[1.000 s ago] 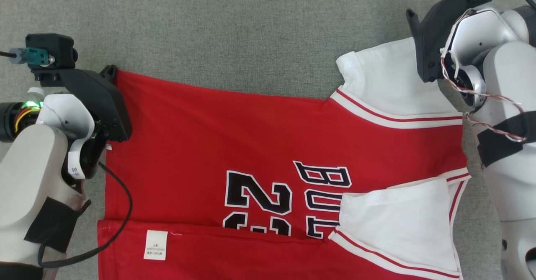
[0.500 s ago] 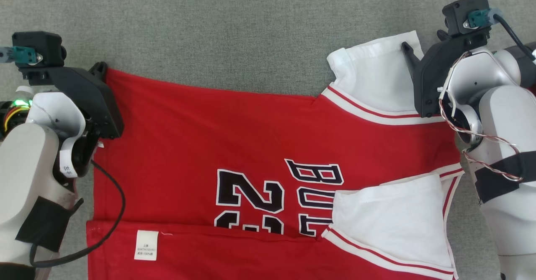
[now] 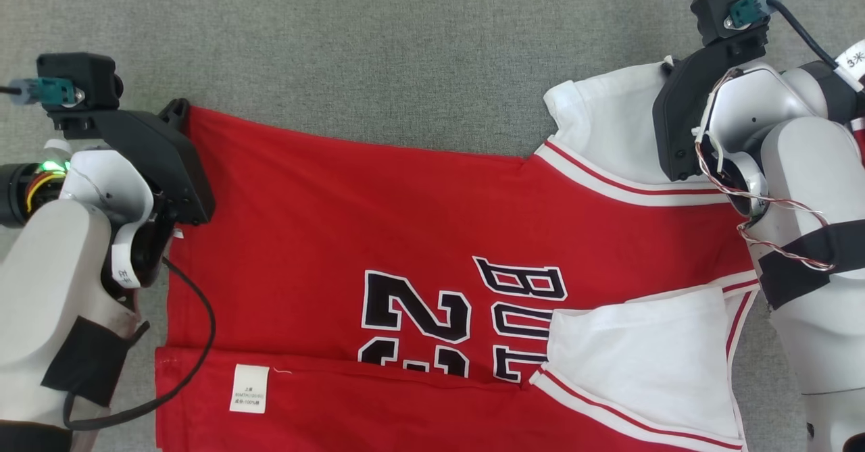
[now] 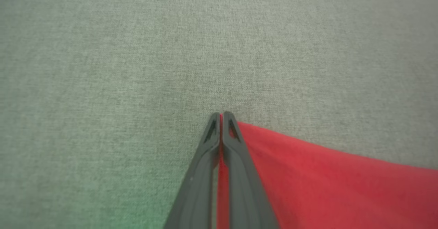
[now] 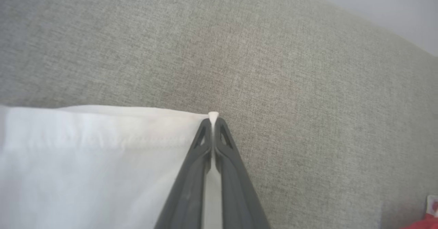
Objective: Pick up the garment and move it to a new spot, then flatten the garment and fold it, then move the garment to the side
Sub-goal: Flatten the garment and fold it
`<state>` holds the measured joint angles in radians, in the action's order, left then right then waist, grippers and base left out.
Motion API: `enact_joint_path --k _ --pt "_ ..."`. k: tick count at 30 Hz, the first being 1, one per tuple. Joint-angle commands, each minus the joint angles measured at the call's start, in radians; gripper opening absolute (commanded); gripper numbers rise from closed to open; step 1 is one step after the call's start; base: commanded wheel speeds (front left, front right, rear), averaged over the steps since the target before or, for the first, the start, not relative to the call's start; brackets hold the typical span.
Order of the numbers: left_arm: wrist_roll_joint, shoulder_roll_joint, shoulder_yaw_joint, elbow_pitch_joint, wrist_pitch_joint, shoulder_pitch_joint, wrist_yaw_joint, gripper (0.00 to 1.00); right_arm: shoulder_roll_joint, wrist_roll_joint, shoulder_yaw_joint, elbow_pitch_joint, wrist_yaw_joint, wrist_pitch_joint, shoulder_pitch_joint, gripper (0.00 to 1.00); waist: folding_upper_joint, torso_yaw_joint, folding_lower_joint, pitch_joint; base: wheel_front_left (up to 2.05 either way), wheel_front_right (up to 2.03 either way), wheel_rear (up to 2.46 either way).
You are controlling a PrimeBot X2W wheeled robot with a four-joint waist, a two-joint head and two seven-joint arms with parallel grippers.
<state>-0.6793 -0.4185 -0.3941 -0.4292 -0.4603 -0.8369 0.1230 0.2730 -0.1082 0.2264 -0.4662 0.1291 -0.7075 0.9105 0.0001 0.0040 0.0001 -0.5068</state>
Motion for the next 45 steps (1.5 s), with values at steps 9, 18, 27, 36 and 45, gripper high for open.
enact_joint_path --k 9,18,27,36,45 --pt "0.014 0.034 0.005 -0.018 0.155 0.044 -0.007 0.0 0.005 0.048 -0.064 -0.025 0.002 0.167 -0.015 0.0 -0.0001 0.009 -0.0001 0.05 0.0 0.0 0.0" --pt "0.036 0.064 0.004 -0.064 0.319 0.076 -0.03 0.0 -0.006 0.095 -0.12 -0.045 0.002 0.335 -0.035 0.0 -0.0001 0.023 -0.0001 0.104 0.0 0.0 0.0" --pt "0.047 0.087 -0.006 -0.061 0.476 0.153 -0.061 0.0 -0.009 0.072 -0.115 -0.047 0.002 0.401 -0.103 0.0 -0.0001 0.037 -0.0001 0.178 0.0 0.0 0.0" --pt "0.063 0.074 -0.015 0.017 0.577 0.303 -0.034 0.0 0.089 -0.107 -0.044 0.224 0.002 0.195 -0.318 0.0 -0.0001 0.035 -0.0001 0.239 0.0 0.0 0.0" --pt "0.069 0.057 -0.038 0.048 0.602 0.441 -0.01 0.0 0.139 -0.253 -0.089 0.64 0.002 -0.095 -0.6 0.0 -0.0001 0.015 -0.0001 0.273 0.0 0.0 0.0"
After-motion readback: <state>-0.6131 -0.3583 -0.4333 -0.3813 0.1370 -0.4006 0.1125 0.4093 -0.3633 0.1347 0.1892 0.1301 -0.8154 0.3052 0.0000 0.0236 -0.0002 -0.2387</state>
